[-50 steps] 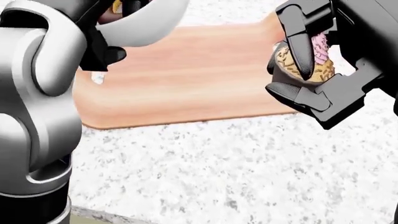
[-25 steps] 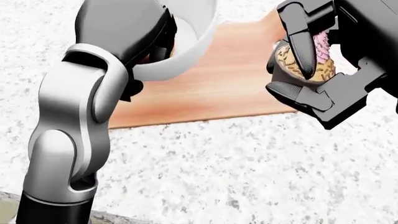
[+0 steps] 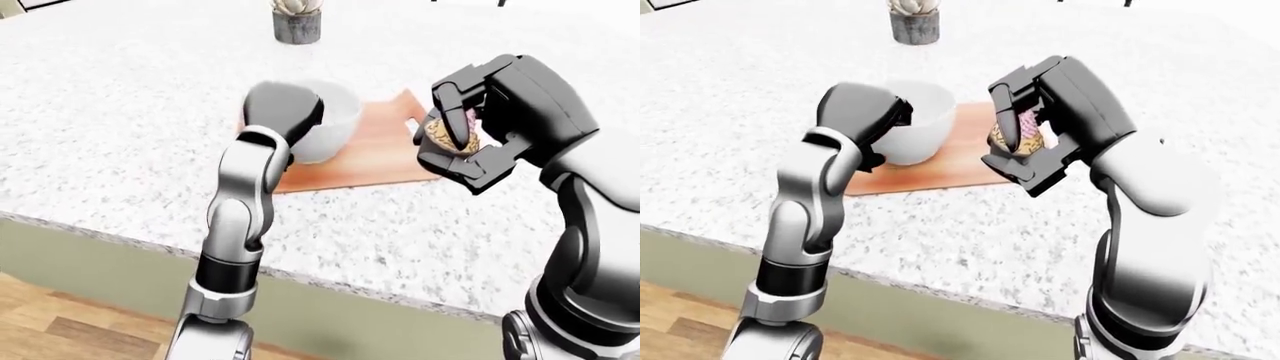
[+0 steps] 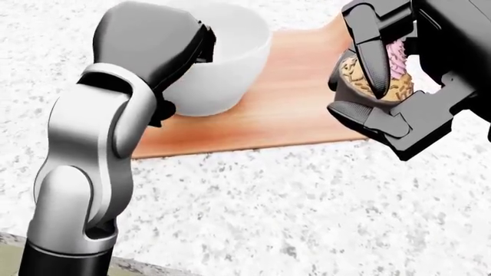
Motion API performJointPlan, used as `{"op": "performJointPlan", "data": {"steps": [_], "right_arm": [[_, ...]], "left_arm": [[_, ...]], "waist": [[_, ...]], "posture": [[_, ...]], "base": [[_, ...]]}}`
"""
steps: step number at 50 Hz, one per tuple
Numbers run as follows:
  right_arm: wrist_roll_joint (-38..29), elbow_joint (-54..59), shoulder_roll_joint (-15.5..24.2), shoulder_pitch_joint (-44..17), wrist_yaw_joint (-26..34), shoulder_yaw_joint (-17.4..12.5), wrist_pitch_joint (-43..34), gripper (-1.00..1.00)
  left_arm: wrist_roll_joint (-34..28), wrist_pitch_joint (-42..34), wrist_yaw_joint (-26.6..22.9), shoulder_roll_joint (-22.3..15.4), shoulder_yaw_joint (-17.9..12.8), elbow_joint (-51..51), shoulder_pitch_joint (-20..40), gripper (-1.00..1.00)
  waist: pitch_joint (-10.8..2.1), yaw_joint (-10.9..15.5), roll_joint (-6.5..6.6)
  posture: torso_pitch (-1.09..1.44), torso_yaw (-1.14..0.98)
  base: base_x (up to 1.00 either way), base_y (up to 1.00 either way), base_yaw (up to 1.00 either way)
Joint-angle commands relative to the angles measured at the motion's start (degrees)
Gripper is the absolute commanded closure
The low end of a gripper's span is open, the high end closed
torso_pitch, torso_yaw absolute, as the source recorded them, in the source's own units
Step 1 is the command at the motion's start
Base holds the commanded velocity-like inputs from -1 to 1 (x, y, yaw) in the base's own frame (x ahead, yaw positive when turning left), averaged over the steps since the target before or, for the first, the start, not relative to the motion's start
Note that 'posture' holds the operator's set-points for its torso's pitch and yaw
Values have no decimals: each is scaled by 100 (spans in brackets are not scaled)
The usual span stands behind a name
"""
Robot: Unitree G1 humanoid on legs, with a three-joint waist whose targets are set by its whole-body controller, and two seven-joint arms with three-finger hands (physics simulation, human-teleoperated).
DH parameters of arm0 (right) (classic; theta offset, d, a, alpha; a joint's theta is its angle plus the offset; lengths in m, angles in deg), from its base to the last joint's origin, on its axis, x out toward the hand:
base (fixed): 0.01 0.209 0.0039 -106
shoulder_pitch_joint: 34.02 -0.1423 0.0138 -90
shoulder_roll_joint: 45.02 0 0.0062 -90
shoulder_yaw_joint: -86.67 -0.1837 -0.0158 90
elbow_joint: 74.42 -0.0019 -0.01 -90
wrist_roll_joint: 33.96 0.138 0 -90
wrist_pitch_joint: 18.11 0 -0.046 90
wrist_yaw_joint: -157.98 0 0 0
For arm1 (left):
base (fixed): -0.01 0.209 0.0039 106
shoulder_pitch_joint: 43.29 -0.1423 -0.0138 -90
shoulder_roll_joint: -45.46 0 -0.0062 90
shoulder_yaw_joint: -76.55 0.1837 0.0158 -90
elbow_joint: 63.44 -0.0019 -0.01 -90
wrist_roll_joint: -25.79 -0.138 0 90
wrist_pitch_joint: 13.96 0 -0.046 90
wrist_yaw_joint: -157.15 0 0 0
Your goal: Pick up the bowl with donut and place it on the tray. Pick up the cupcake and place it on the tray.
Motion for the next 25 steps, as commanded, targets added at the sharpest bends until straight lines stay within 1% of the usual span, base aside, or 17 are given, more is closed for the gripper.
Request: {"op": "performJointPlan", "data": {"steps": [1, 4, 9, 12, 16, 18, 23, 25], "right_arm": [[-33, -90, 75, -176, -75, -112, 134, 100], [-21, -107, 87, -166, -69, -132, 124, 100], [-1, -127, 91, -139, -83, -144, 122, 100], [7, -109, 99, -132, -94, -144, 141, 100], [25, -68, 99, -133, -110, -147, 184, 100], [23, -78, 97, -129, -114, -135, 177, 100], [20, -106, 106, -153, -100, -137, 133, 100], [16, -122, 122, -169, -88, -130, 102, 100]], "left_arm": [[-16, -32, 130, -3, -47, 200, 194, 12], [-31, -29, 144, 5, -37, 185, 177, 8], [-38, -4, 176, 11, -31, 205, 95, 11], [-33, -7, 101, 33, -26, 380, -3, 7], [-5, 3, 12, 18, -50, 583, -73, -5], [10, -18, -104, 26, -62, 778, -106, -16], [23, -40, -315, 46, -70, 1099, -135, -22], [54, -79, -494, 44, -102, 1282, -60, -27]], "waist": [[-133, 2, 2], [-139, 7, 6], [-145, 8, 6], [-148, 9, 7], [-144, 8, -3], [-142, 8, -5], [-128, 8, -11], [-125, 12, -9]], "posture": [[0, 0], [0, 0], [0, 0], [0, 0], [0, 0], [0, 0], [0, 0], [0, 0]], "base": [[0, 0, 0], [0, 0, 0], [0, 0, 0], [0, 0, 0], [0, 0, 0], [0, 0, 0], [0, 0, 0], [0, 0, 0]]}}
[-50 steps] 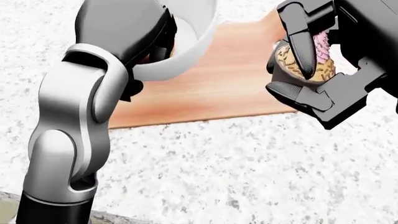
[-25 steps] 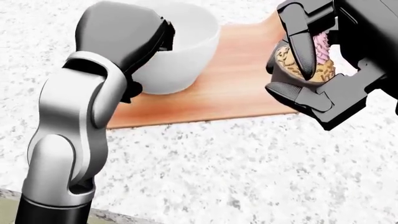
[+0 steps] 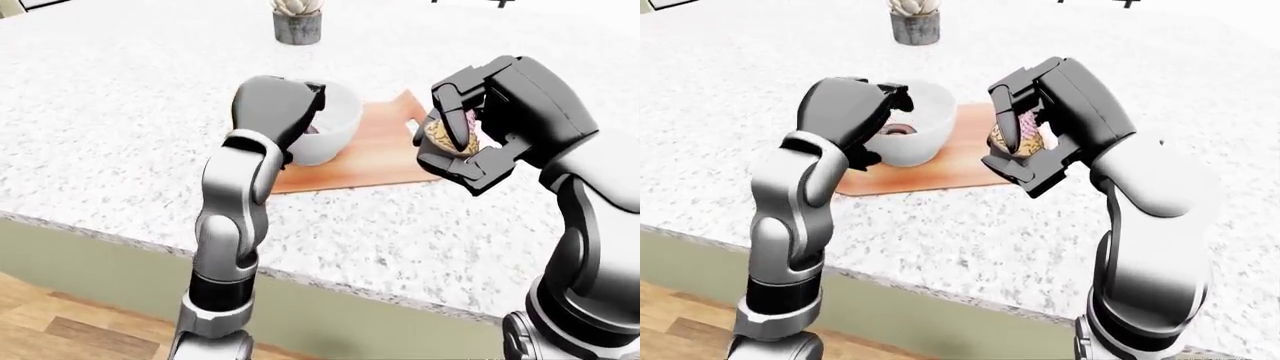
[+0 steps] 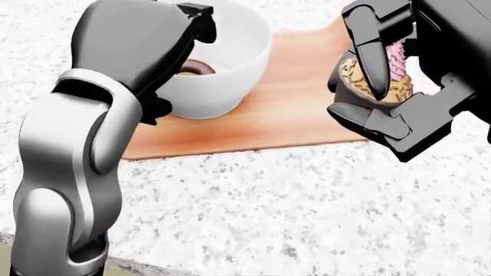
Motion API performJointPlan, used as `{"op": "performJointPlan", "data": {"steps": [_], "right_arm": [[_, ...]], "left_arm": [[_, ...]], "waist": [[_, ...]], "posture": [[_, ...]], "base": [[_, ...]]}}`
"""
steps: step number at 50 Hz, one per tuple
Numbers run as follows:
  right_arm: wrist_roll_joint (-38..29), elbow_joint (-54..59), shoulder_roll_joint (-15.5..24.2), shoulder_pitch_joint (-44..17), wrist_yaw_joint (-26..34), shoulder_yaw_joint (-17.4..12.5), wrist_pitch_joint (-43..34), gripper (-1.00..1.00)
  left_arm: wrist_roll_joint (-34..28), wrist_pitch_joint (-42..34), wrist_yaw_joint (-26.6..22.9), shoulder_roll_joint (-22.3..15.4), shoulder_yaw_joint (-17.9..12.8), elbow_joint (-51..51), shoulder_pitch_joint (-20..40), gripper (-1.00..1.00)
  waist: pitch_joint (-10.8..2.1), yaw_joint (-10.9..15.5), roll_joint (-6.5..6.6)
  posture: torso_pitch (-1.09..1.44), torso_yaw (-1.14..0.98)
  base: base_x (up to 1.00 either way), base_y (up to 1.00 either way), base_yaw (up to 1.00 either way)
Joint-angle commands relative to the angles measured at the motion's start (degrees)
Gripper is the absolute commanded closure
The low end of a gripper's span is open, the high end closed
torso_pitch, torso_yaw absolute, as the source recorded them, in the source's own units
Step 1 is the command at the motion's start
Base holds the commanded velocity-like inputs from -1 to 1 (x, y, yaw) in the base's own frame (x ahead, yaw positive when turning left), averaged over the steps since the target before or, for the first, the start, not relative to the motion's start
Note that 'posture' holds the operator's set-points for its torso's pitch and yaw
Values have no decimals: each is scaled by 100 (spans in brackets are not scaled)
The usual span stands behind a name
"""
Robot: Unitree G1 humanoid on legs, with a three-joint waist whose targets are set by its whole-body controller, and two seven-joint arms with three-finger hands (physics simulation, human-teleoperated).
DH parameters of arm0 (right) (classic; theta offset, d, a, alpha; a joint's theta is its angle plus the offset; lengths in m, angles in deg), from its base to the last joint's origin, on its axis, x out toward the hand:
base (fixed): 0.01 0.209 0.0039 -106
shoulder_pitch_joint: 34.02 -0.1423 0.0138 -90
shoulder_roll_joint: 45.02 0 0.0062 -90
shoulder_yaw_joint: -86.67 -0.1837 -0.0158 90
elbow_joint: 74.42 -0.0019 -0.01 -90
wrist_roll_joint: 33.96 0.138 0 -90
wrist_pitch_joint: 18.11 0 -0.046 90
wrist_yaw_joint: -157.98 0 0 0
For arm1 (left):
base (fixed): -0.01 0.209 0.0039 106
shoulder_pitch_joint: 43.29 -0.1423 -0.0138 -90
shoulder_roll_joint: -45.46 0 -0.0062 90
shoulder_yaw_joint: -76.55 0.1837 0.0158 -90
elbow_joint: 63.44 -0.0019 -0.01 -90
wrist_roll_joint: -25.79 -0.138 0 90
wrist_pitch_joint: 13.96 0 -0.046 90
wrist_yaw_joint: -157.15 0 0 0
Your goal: Pick up the bowl with donut and place it on the tray. Pick up the cupcake and place it on the tray.
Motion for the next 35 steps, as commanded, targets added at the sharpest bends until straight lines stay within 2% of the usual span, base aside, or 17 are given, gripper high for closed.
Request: {"op": "performJointPlan", "data": {"steps": [1, 7, 11, 15, 21, 29, 31, 35], "right_arm": [[-48, -111, 123, -214, -58, -116, 77, 100], [-125, 162, 127, -376, -95, -60, 130, 100], [-145, 1012, 64, -765, -343, -40, 421, 100], [-204, 1493, 189, -1279, -358, 19, 368, 100], [-513, 1862, 331, -2074, -58, 265, 85, 100], [-923, 2617, 123, -2522, 157, 378, 410, 100], [-983, 2757, -13, -2498, 98, 378, 549, 100], [-1055, 2826, -216, -2320, -42, 347, 689, 100]], "left_arm": [[45, -48, -79, -29, -74, 305, 259, -28], [233, -351, -471, -71, -188, 934, 412, -28], [360, -724, -762, -16, -241, 1607, 376, -35], [441, -802, -687, -79, -233, 1778, 217, -33], [564, -978, -770, -153, -305, 2067, 174, -39], [766, -1262, -769, -312, -455, 2294, 130, -63], [823, -1420, -776, -337, -514, 2366, 177, -100], [935, -1697, -735, -337, -517, 2578, 63, -100]], "waist": [[-130, 10, 11], [-101, 5, 27], [-78, -9, 45], [-74, -15, 50], [-61, 1, 92], [-79, 4, 110], [-90, 10, 117], [-111, 13, 126]], "posture": [[0, 0], [0, 0], [0, 0], [0, 0], [0, 0], [0, 0], [0, 0], [0, 0]], "base": [[0, 0, 0], [0, 0, 0], [0, 0, 0], [0, 0, 0], [0, 0, 0], [0, 0, 0], [0, 0, 0], [0, 0, 0]]}}
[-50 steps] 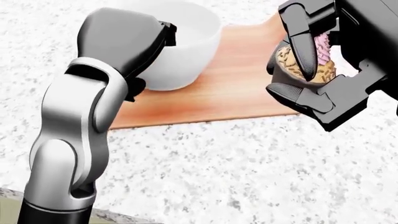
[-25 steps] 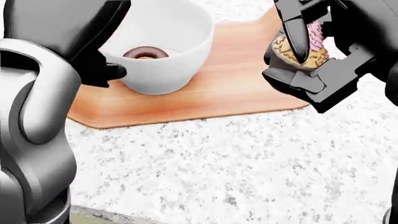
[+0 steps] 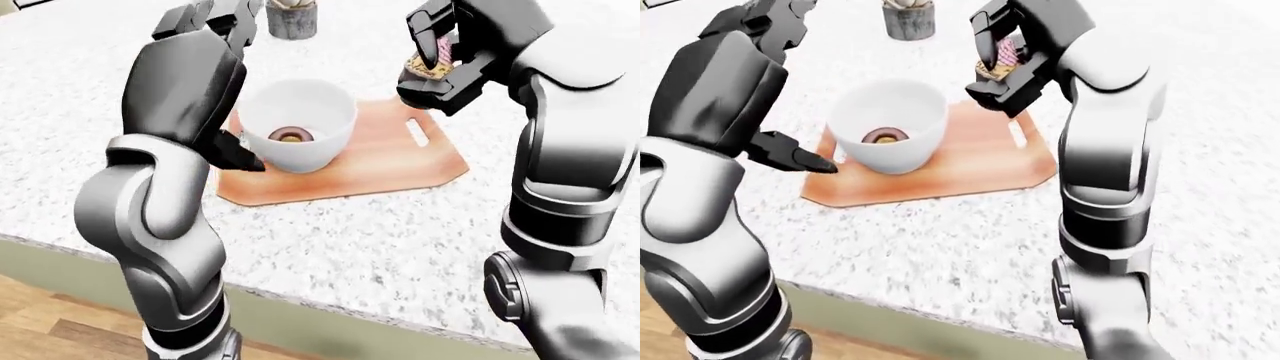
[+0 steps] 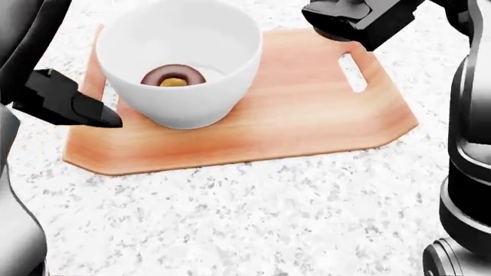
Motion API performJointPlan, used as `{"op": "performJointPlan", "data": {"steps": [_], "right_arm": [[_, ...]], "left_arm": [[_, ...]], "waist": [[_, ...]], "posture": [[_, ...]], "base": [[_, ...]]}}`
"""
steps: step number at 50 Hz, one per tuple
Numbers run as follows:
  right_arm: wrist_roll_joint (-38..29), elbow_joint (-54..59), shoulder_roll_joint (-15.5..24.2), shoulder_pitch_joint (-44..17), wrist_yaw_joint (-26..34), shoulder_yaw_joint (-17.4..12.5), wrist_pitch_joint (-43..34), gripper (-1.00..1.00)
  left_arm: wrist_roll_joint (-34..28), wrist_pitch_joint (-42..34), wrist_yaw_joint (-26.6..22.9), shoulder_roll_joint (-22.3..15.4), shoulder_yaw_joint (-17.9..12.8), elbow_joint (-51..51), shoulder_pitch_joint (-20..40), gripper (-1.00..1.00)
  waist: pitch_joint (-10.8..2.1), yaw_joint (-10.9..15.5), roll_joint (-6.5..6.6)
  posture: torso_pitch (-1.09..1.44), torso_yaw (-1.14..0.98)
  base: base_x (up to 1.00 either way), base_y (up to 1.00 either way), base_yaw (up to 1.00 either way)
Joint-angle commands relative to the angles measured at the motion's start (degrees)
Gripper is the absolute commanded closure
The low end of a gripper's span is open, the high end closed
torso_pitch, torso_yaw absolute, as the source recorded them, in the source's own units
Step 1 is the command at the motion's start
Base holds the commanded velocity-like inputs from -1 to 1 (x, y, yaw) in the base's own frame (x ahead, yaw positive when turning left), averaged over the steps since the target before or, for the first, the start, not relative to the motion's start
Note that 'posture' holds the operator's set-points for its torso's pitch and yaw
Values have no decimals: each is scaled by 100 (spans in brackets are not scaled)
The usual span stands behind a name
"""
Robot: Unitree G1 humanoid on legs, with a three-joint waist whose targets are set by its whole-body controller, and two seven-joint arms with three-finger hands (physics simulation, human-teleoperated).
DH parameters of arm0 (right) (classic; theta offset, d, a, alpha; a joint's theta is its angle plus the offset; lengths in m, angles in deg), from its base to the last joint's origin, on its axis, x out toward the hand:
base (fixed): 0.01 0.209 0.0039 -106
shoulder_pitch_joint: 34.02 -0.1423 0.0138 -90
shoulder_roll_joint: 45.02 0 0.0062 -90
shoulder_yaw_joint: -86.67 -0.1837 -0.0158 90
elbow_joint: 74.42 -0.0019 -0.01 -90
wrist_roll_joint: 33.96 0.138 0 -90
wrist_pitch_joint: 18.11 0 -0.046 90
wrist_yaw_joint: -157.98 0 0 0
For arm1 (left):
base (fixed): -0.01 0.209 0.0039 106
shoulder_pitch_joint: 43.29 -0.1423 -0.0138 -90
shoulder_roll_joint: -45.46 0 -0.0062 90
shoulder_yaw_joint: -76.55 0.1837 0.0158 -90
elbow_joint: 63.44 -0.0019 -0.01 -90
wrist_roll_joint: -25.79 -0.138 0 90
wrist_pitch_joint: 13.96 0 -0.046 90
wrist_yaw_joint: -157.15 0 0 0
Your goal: Pick up the bowl with donut and place it on the tray. Pick up the cupcake and place it on the tray.
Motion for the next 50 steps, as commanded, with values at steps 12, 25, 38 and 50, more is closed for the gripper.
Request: {"op": "performJointPlan", "data": {"steps": [12, 25, 38, 50], "right_arm": [[-73, 200, -256, 367, -543, -69, 640, 100], [-98, 537, -424, 651, -746, -6, 955, 100], [-179, 835, -669, 996, -946, 92, 1331, 100], [-362, 1580, -914, 1205, -1551, 215, 2100, 100]], "left_arm": [[128, -402, -83, -2, 63, 755, -194, -100], [158, -482, -201, -100, 11, 897, -144, -100], [249, -468, -79, -130, -13, 886, -247, -100], [302, -472, -36, -143, -32, 915, -337, -100]], "waist": [[-215, 5, 8], [-130, 48, -56], [-153, 100, -108], [-249, 92, -163]], "posture": [[0, 0], [0, 0], [0, 0], [0, 0]], "base": [[0, 0, 0], [0, 0, 0], [0, 0, 0], [0, 0, 0]]}}
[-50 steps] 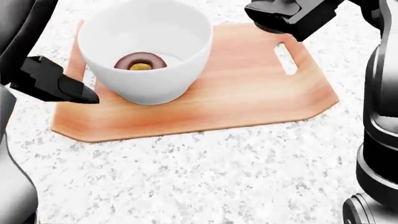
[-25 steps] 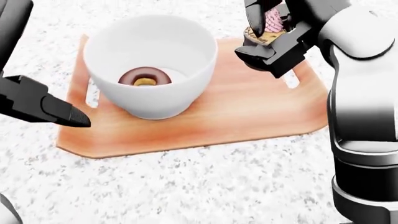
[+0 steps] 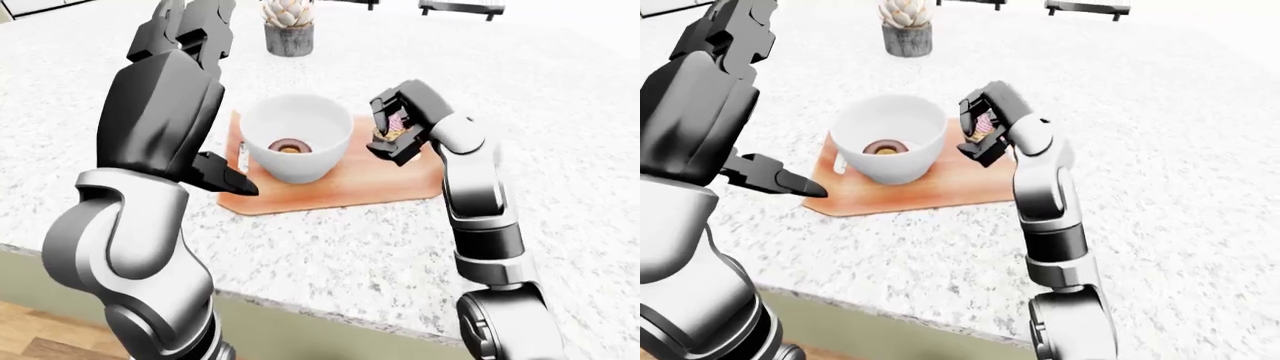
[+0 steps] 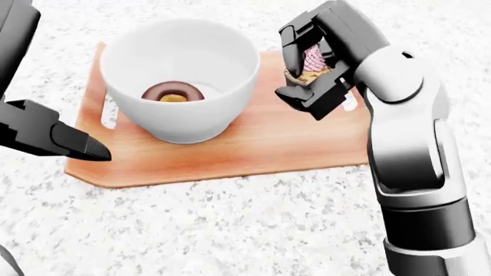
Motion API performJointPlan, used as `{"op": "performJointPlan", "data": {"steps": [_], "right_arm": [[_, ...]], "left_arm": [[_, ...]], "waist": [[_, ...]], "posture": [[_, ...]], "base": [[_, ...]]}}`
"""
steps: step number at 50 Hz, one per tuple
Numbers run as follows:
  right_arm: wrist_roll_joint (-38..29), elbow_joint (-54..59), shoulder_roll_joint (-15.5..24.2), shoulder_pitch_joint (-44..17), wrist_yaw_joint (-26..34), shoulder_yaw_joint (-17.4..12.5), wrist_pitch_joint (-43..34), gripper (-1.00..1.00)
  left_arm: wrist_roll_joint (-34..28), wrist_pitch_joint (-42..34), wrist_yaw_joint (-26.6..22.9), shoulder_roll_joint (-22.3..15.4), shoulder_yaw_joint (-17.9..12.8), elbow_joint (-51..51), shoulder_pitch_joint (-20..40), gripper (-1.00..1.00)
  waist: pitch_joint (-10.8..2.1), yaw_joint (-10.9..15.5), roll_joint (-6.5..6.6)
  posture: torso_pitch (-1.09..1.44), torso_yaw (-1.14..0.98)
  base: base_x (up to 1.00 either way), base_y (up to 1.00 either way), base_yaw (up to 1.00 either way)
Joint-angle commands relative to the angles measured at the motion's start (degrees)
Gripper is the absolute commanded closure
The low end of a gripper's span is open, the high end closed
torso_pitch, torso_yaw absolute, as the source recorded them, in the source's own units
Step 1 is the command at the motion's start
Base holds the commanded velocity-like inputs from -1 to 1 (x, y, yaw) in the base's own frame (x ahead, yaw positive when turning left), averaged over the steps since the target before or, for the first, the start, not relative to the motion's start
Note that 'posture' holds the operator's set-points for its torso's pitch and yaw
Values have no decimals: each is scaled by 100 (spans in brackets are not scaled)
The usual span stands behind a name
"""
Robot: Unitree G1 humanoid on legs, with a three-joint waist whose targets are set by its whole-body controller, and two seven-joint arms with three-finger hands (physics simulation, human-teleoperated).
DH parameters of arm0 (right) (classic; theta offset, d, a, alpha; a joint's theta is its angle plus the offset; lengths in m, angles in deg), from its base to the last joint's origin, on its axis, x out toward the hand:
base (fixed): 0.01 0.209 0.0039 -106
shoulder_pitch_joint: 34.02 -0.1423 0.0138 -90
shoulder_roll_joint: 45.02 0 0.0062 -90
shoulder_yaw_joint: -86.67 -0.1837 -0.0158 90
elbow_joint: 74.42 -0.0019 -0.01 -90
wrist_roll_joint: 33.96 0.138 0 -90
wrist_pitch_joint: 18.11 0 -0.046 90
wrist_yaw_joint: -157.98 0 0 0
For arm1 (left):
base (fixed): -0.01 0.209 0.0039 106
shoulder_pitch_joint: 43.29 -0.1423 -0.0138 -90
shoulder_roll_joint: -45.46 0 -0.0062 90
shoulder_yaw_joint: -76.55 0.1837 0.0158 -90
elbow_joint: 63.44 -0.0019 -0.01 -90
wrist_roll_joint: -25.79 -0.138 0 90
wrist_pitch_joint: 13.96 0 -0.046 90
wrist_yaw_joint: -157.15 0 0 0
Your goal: Pick up the bowl with donut and place it on the tray. Pick up the cupcake and place it on the tray.
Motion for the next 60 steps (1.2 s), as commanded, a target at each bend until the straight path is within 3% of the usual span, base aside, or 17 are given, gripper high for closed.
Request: {"op": "performJointPlan", "data": {"steps": [1, 23, 26, 28, 37, 50, 57, 60], "right_arm": [[-119, -161, -43, 3, -199, -6, 297, 100], [-408, 435, -286, 158, -425, 85, 793, 100], [-413, 501, -302, 156, -444, 88, 835, 92], [-421, 545, -323, 172, -457, 107, 869, 72], [-454, 807, -374, 201, -541, 128, 1000, 50], [-547, 1053, -291, 424, -655, 78, 991, 50], [-565, 1071, -287, 427, -654, 83, 972, 37], [-577, 1036, -290, 427, -636, 88, 942, 15]], "left_arm": [[-10, 36, 78, -38, -30, 108, 154, -100], [36, 31, 117, -60, -41, 140, 77, -100], [45, 41, 145, -52, -41, 140, 48, -100], [55, 50, 163, -55, -45, 131, 35, -100], [78, 37, 163, -77, -59, 132, 49, -100], [124, 46, 211, -106, -80, 164, -41, -100], [128, 49, 212, -107, -84, 182, -62, -100], [124, 47, 209, -105, -84, 180, -60, -100]], "waist": [[-84, -1, 86], [-122, 14, 11], [-123, 17, 4], [-125, 19, -1], [-129, 27, -11], [-155, 56, -56], [-157, 70, -67], [-156, 72, -65]], "posture": [[0, 0], [0, 0], [0, 0], [0, 0], [0, 0], [0, 0], [0, 0], [0, 0]], "base": [[0, 0, 0], [0, 0, 0], [0, 0, 0], [0, 0, 0], [0, 0, 0], [0, 0, 0], [0, 0, 0], [0, 0, 0]]}}
